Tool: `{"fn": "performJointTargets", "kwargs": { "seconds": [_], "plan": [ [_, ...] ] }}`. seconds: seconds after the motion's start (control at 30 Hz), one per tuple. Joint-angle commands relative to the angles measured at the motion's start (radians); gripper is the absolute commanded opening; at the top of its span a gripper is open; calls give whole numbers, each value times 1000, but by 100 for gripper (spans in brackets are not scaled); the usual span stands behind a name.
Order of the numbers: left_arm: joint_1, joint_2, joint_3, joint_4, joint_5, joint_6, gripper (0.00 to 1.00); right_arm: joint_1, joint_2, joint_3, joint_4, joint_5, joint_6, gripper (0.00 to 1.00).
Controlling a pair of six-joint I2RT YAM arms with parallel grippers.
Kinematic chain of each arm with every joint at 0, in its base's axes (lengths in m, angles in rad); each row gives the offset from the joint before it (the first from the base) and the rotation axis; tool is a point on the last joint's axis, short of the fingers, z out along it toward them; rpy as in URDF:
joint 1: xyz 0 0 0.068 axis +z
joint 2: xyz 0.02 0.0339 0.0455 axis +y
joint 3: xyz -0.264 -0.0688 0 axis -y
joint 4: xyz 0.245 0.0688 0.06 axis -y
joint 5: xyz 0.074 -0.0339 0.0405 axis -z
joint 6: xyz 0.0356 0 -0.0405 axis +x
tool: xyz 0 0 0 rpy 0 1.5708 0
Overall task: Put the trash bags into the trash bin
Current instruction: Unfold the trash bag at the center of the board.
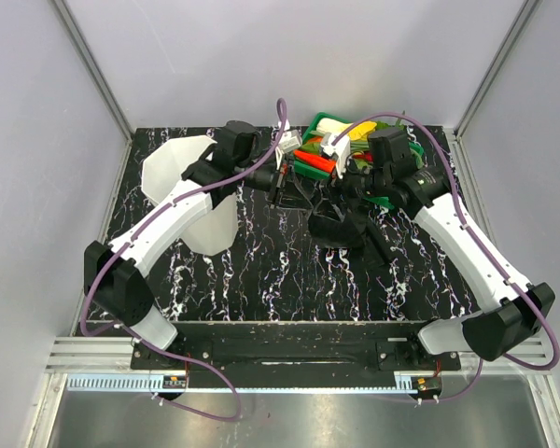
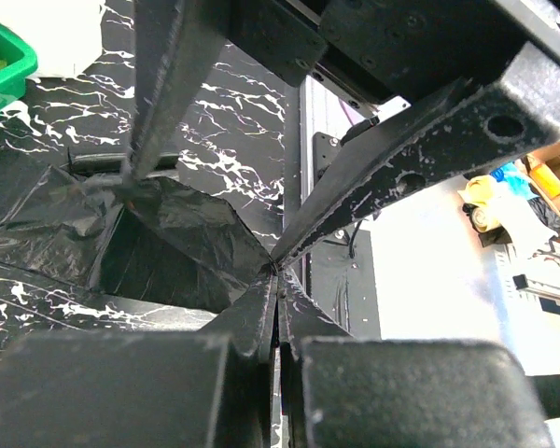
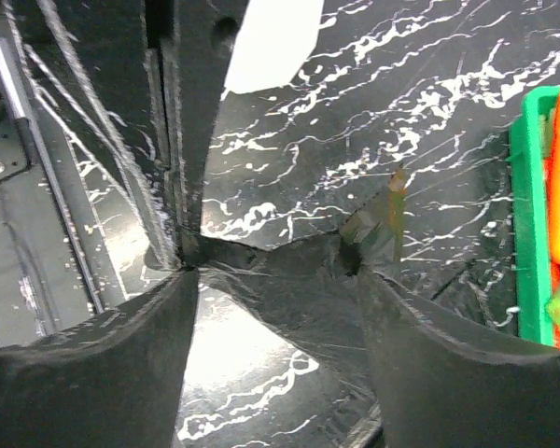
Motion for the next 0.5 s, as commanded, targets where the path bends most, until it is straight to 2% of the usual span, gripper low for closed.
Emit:
{"fn": "performJointTargets", "kwargs": {
  "seconds": [0.0, 0.33, 0.4, 0.47],
  "plan": [
    [-3, 6, 50, 72, 73, -6, 0, 6, 5, 28, 7, -80, 3, 67],
    [-9, 21, 48, 105, 97, -41, 0, 6, -9, -16, 46, -103, 10, 24],
    [-9, 23, 44, 111, 111, -52, 0, 6, -11, -21, 47, -89, 7, 11],
    [-9, 20, 36, 120, 110, -56, 0, 7, -15, -25, 50, -85, 3, 6]
  ]
}}
